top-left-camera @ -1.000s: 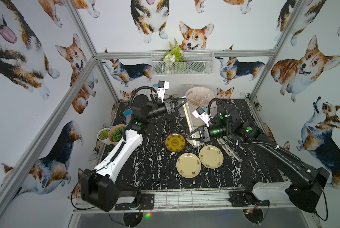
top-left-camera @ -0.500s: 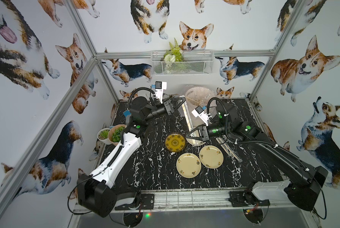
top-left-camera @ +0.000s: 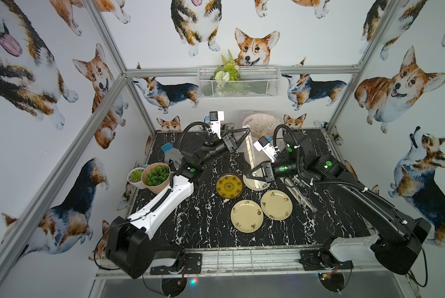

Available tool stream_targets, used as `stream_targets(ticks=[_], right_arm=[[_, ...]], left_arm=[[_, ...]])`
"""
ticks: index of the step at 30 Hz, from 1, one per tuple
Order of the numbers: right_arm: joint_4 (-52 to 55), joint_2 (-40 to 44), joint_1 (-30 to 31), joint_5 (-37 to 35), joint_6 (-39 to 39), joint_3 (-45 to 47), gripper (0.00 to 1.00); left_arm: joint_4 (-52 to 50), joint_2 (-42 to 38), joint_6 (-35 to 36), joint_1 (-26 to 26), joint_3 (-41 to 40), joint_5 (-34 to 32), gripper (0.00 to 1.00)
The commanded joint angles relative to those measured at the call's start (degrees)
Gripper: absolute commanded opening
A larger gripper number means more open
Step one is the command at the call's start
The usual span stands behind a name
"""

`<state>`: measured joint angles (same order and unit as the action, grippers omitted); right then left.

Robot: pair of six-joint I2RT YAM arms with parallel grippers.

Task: Remove the packaging of disposable chopsticks
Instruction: Remove the packet bag from the disposable chopsticks.

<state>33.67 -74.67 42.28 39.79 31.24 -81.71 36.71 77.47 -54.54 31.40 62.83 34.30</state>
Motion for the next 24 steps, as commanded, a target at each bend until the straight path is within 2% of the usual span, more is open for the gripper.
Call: stream_targets(ticks=[1, 5, 10, 16, 24], right_arm=[[-20.37, 0.38, -1.94, -10.3, -3.22, -2.71, 0.0], [-21.54, 1.61, -5.12, -10.49, -3.71, -2.51, 0.0], [-22.8, 2.44, -5.94, -11.42, -4.42, -2.09, 0.0], [-26.76, 0.46, -6.61, -10.22, -2.94, -2.16, 0.0], [-30.59, -1.6, -9.62, -8.53, -2.36, -3.72, 0.0]], left_arm=[[-4.59, 1.07, -2.38, 1.97, -2.06, 15.75, 0.0], [-1.99, 2.29, -6.1, 2.35, -2.85, 18.7, 0.0], [-2.34, 2.97, -6.36, 3.03, -3.41, 19.13, 0.0], [-2.7, 6.14, -7.7, 6.59, -0.08, 22.85, 0.0], [-4.74, 5.34, -8.2, 7.93, -1.82, 24.29, 0.0]])
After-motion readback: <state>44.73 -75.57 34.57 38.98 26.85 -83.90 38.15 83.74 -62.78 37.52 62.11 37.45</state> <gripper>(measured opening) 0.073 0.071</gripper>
